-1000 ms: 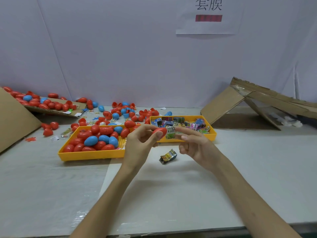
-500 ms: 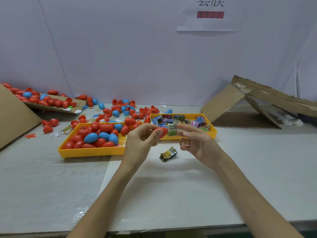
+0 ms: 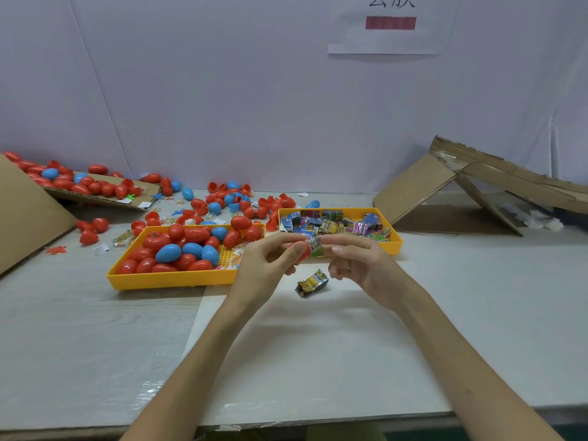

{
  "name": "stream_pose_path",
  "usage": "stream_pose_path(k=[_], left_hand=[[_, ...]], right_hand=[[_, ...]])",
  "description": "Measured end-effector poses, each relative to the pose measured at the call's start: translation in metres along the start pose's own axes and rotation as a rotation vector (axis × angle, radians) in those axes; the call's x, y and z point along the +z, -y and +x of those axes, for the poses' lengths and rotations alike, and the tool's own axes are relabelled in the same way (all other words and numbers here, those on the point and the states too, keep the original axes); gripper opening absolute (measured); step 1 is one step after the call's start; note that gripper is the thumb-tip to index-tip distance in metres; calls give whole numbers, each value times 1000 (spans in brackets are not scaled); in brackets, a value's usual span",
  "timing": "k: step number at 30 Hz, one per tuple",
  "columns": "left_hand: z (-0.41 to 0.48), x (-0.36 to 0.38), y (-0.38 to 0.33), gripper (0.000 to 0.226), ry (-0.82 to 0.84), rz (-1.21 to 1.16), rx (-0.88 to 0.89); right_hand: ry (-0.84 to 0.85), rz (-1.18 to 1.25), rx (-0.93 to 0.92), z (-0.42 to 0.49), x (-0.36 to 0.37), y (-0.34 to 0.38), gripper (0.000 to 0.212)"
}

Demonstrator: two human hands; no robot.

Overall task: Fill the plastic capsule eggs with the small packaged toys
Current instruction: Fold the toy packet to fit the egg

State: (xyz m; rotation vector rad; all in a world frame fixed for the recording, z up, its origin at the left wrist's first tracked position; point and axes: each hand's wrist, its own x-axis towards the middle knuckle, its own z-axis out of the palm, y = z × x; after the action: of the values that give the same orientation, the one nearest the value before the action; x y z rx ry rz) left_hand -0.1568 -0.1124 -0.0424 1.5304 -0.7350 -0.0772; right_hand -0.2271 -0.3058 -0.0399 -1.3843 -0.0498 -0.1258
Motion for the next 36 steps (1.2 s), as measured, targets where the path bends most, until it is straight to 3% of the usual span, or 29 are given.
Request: stream_pose_path(k=[10, 13, 24, 36], left_hand=[[0, 0, 2, 23, 3, -24, -15], [0, 1, 2, 24, 7, -30, -15], [0, 1, 5, 30, 35, 25, -12], [-2, 0, 5, 19, 119, -19, -76]], right_hand=[[-163, -55, -145, 1, -3, -1, 25], [-136, -77, -141, 0, 0, -1, 12], [-57, -255, -214, 2, 4, -9, 15], [-146, -334, -288, 2, 9, -9, 13]])
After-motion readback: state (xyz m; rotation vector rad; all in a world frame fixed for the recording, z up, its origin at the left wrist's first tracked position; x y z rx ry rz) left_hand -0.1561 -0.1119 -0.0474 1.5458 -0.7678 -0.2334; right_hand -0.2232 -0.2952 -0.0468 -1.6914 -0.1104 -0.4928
